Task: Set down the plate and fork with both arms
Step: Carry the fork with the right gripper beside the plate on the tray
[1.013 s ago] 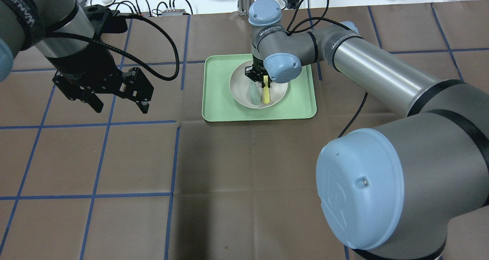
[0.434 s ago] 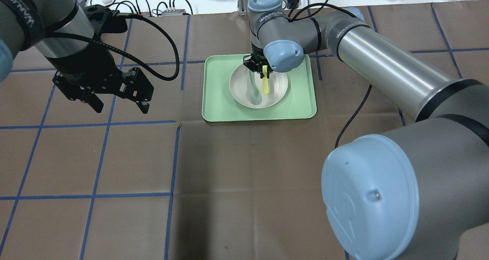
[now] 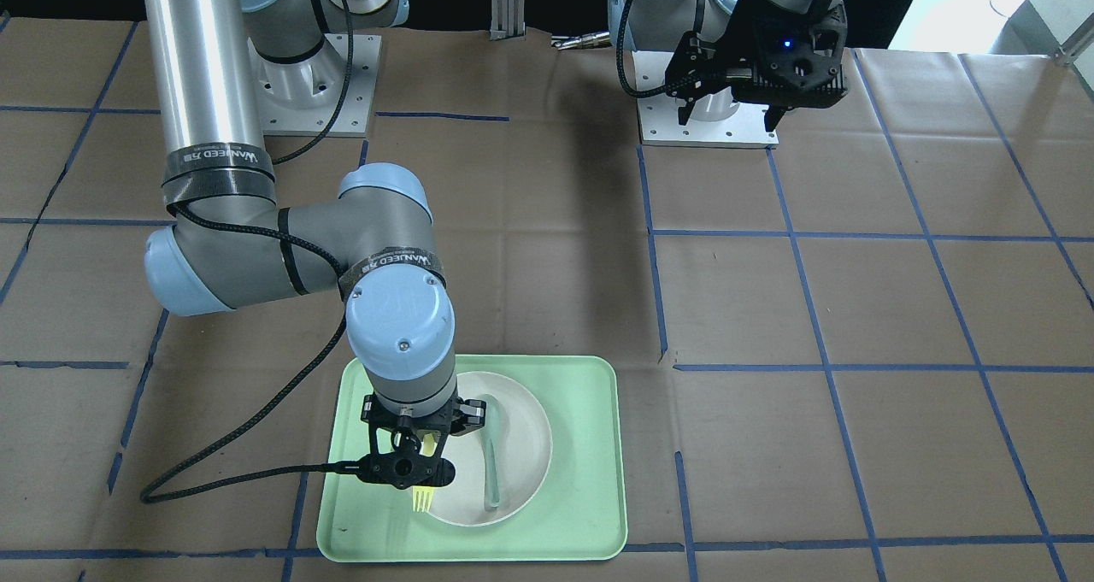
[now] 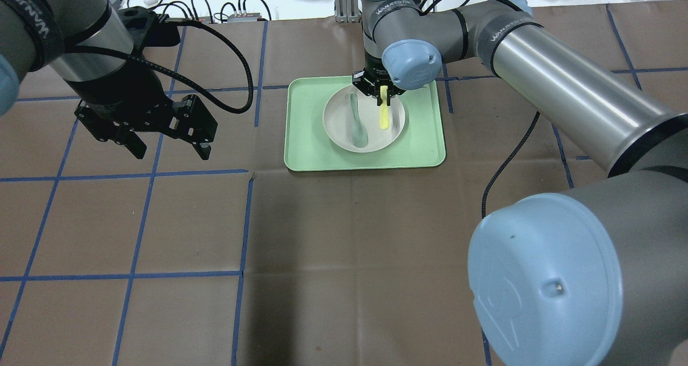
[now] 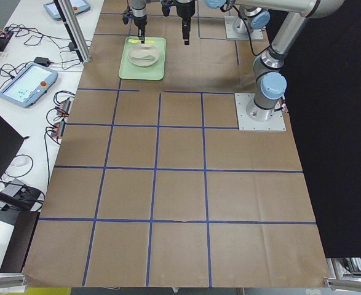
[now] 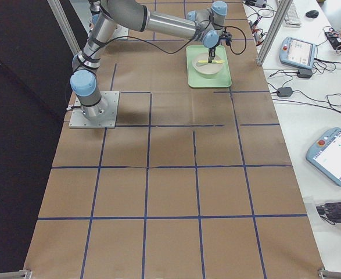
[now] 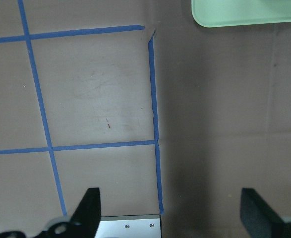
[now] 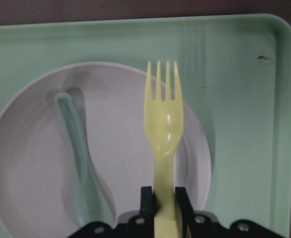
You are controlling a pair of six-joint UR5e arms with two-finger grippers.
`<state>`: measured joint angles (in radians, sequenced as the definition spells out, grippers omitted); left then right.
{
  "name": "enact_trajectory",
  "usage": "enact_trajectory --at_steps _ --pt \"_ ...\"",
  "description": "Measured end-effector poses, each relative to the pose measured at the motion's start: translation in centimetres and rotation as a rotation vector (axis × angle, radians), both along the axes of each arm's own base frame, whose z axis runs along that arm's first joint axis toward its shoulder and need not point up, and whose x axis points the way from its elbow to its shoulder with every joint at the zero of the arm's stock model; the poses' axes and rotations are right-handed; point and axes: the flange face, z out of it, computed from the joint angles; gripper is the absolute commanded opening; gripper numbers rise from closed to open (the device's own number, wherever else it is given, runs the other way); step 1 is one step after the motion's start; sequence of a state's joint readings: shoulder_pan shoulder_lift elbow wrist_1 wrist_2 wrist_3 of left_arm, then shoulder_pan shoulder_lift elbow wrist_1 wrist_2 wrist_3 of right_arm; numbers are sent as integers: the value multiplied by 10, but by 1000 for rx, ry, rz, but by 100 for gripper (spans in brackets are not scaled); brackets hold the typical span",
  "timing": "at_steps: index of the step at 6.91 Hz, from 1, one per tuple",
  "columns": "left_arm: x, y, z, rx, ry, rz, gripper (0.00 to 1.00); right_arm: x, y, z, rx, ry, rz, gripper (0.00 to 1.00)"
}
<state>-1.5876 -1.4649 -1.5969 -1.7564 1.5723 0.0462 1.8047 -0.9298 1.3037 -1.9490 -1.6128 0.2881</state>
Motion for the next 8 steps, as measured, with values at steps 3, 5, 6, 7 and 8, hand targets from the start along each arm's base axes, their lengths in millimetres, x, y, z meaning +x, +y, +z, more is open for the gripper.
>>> enact_trajectory --at_steps 3,5,6,7,8 --pt "0 0 0 0 0 0 100 -58 -2 -9 46 13 19 0" --pt "-1 0 0 0 1 0 100 -82 1 -25 66 6 19 0" --pt "-1 0 -1 1 1 0 100 -88 -1 -39 64 3 18 0" --pt "-1 0 -1 1 1 0 100 -89 -3 -53 65 0 18 0" --pt "-1 0 -1 1 1 0 100 -89 -3 -63 68 0 18 0"
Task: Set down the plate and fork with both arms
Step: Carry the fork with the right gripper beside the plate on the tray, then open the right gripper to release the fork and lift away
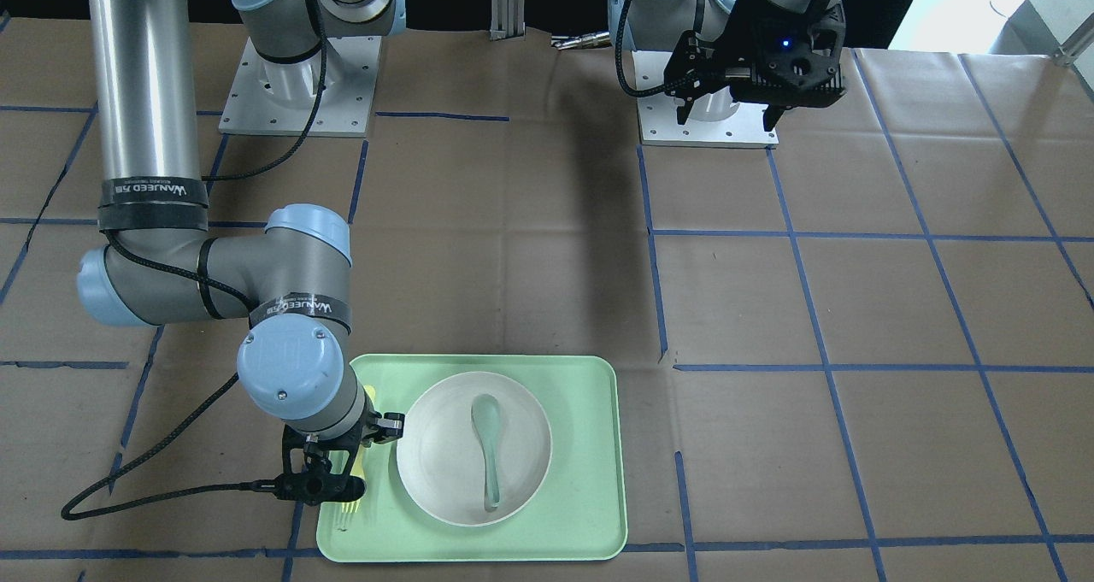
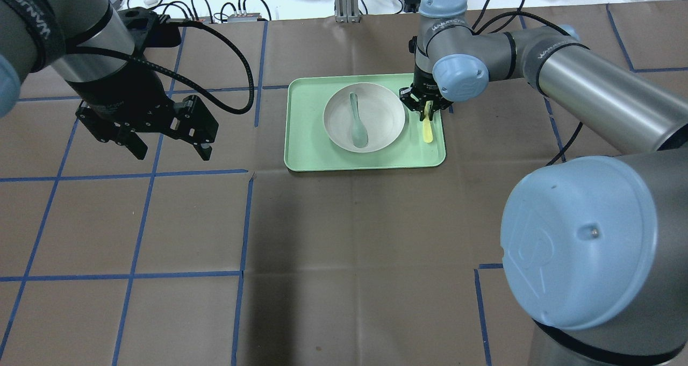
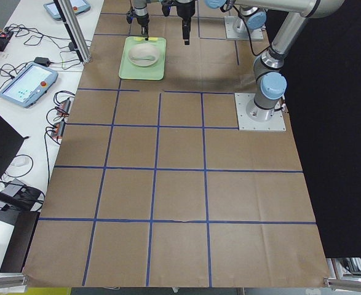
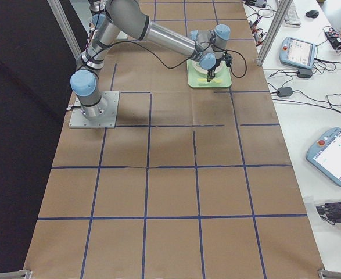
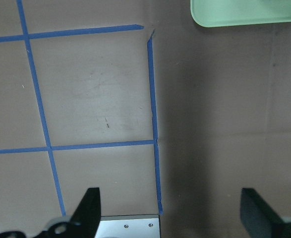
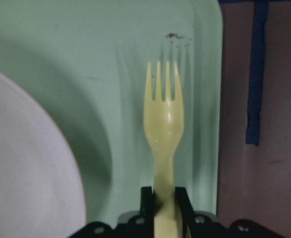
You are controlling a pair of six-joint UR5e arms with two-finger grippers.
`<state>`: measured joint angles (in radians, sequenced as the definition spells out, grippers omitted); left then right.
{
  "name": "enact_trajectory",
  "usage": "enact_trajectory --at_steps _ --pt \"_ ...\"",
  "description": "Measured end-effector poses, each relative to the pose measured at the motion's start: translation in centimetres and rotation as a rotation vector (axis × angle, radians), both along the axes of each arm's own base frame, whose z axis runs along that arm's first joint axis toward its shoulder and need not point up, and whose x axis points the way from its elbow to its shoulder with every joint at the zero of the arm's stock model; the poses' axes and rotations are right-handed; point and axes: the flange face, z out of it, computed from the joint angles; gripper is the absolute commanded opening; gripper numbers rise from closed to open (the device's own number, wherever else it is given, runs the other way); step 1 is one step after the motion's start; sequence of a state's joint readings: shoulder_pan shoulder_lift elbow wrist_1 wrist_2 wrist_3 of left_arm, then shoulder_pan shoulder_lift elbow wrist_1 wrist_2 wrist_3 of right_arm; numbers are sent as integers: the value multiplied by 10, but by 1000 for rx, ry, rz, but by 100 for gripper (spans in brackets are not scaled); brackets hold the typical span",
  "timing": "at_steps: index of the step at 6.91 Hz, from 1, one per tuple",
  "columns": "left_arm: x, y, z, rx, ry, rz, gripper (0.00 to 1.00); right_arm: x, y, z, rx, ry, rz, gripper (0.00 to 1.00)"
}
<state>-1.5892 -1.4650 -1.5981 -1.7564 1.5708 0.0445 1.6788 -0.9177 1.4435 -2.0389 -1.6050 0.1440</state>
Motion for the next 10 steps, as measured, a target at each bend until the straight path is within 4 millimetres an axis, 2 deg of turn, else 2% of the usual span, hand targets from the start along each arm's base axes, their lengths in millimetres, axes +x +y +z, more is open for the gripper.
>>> enact_trajectory --at_steps 1,2,6,8,10 --pt "0 0 0 0 0 0 100 1 0 -6 4 0 0 20" --pt "0 0 0 0 -1 0 100 2 -1 -9 7 3 1 99" --pt "0 0 0 0 -1 0 100 -2 -3 4 -2 10 -4 100" --pt "0 0 0 0 -1 0 100 -6 5 42 -23 4 -7 100" --pt "0 0 1 0 -1 0 100 -12 27 89 -46 -1 5 100"
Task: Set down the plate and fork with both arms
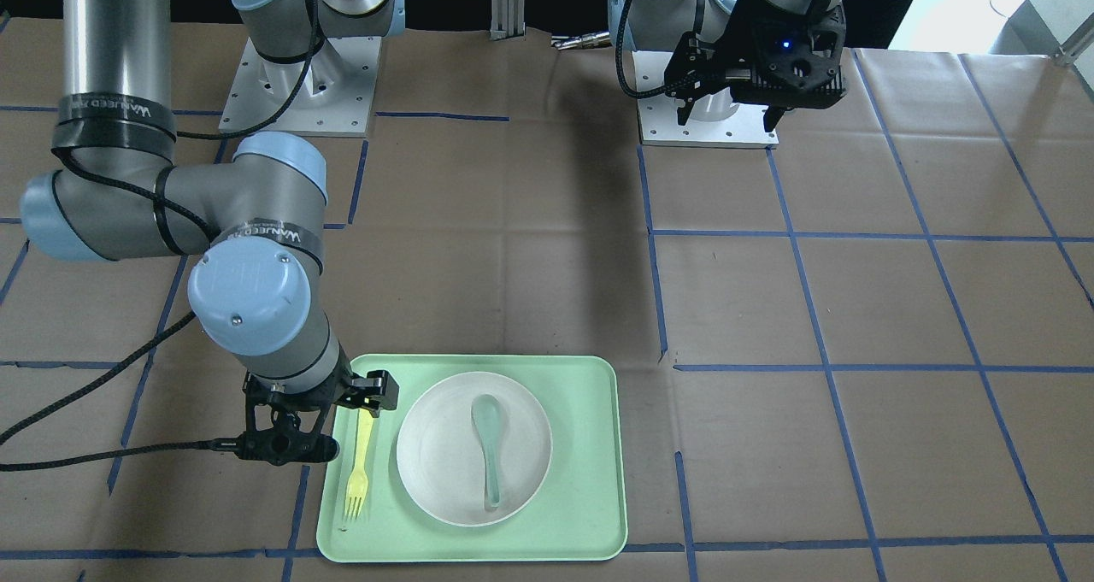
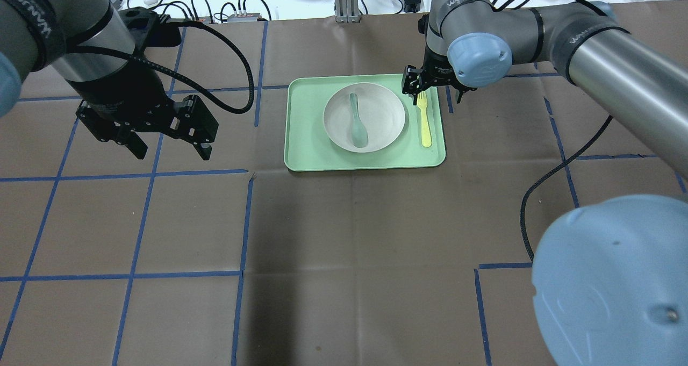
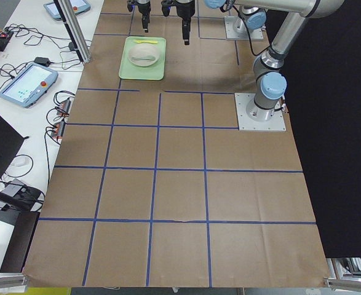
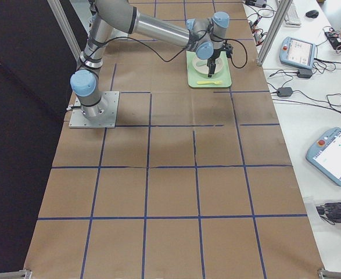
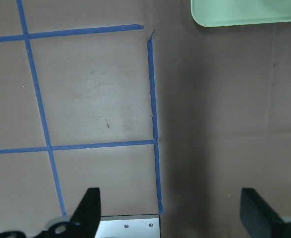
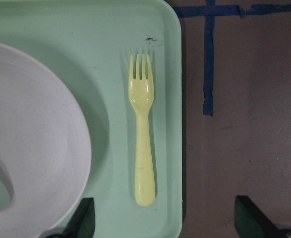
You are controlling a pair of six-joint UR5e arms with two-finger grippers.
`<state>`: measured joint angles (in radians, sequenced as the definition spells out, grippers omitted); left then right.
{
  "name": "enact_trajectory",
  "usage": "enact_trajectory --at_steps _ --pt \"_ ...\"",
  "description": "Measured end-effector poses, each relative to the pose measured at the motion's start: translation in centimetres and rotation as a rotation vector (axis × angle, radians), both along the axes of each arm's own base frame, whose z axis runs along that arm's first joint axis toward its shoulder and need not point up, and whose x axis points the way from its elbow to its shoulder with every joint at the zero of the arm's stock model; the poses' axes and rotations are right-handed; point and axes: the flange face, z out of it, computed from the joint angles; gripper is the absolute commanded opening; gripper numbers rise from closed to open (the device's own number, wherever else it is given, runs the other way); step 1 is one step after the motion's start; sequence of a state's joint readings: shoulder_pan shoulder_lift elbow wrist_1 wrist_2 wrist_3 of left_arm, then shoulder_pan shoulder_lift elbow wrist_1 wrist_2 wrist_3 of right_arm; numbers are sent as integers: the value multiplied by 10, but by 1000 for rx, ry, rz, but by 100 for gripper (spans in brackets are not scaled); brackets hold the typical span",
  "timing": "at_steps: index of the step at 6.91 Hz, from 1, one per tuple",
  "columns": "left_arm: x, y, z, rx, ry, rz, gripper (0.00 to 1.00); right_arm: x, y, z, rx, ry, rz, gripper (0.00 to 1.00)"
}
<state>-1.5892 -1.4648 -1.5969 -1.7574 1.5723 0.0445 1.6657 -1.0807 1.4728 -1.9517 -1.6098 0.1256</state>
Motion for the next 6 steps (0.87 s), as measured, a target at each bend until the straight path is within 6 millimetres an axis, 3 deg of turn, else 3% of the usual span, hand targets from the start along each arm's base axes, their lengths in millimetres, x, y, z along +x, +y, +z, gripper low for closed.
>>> enact_trajectory --at_steps 1,4,6 --pt "0 0 0 0 0 0 100 -8 19 28 -24 -2 19 100" --pt "-1 1 1 -1 0 -1 100 -64 95 119 -13 -1 22 100" --pt "-1 1 1 -1 0 -1 100 -68 139 173 9 5 16 100"
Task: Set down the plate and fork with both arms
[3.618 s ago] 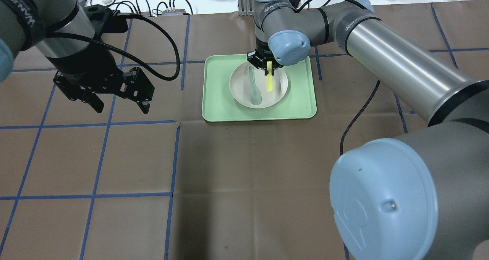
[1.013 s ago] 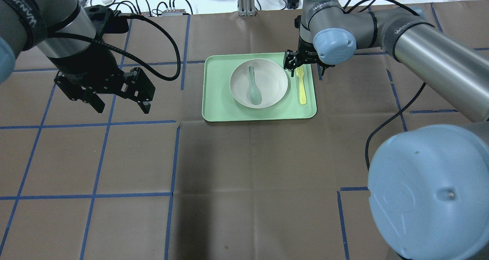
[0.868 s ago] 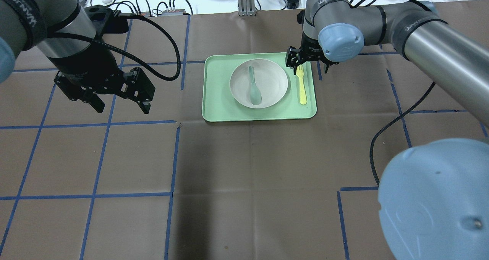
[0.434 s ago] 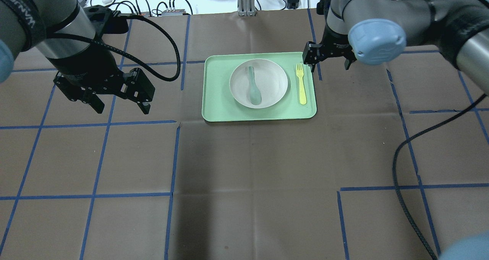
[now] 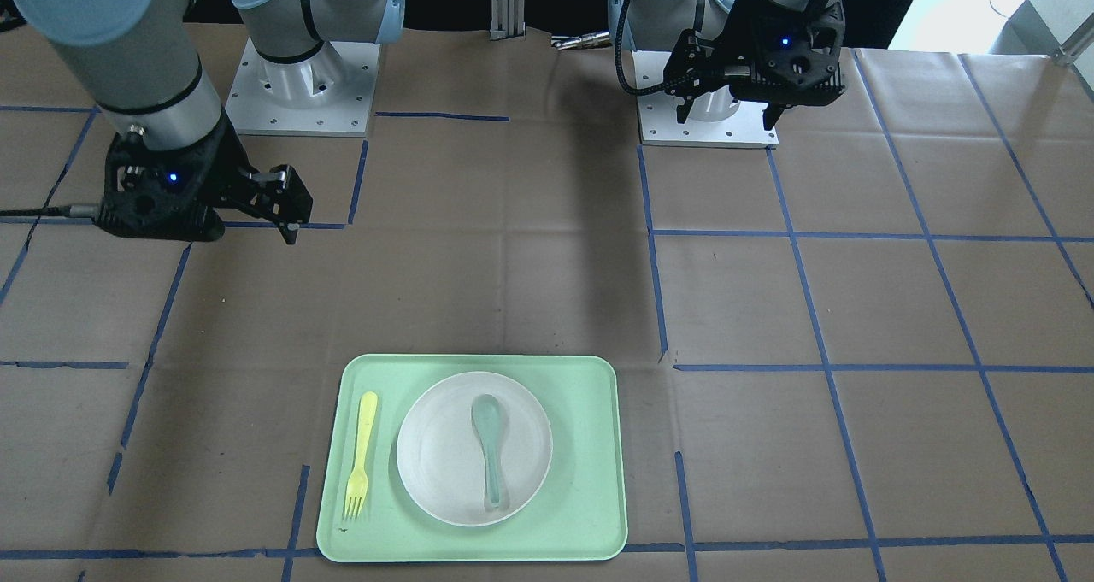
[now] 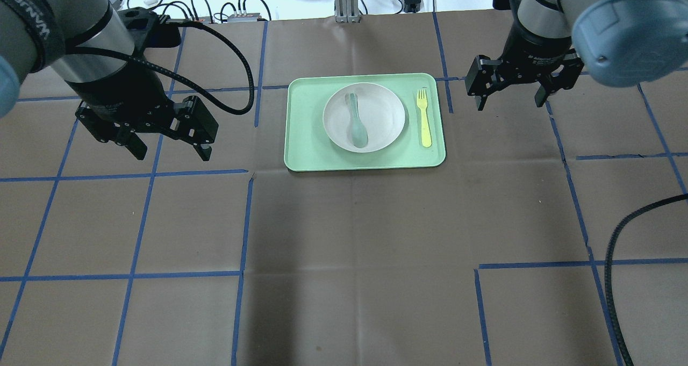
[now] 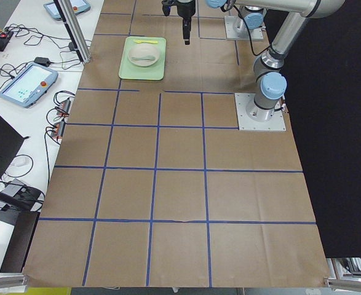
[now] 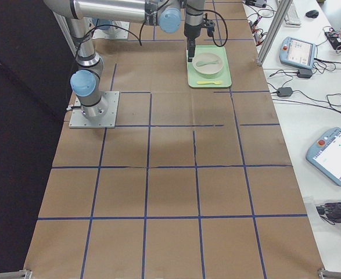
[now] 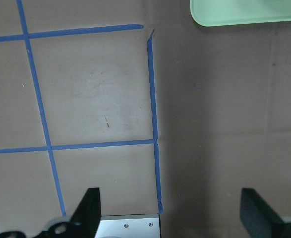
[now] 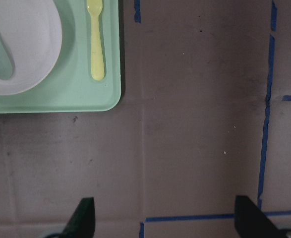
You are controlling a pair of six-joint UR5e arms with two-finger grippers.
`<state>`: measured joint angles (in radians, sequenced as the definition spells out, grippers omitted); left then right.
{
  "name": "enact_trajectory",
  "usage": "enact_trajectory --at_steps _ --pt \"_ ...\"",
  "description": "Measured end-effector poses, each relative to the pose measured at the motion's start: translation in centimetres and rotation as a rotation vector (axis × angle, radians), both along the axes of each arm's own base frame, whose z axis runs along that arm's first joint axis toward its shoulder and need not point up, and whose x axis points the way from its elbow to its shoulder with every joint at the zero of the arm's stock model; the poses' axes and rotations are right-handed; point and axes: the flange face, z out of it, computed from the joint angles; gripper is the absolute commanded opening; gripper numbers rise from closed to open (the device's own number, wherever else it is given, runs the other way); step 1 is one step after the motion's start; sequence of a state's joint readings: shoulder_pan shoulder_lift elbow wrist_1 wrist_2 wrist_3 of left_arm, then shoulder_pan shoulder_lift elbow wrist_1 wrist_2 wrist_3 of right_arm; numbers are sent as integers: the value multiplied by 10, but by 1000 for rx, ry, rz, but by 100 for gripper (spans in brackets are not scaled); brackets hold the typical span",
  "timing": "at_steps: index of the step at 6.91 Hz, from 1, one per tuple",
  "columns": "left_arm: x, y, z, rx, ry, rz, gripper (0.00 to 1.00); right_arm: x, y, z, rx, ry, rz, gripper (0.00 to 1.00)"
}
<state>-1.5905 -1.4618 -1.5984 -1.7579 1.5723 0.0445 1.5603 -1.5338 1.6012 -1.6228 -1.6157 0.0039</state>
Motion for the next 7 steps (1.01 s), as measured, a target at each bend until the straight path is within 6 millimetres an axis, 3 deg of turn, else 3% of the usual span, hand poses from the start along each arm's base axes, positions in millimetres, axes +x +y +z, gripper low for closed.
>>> enact_trajectory --at_steps 2,7 --pt "0 0 0 0 0 0 100 3 21 34 -16 -5 -5 100" --pt "0 1 1 -2 1 0 100 13 13 26 11 -18 1 100"
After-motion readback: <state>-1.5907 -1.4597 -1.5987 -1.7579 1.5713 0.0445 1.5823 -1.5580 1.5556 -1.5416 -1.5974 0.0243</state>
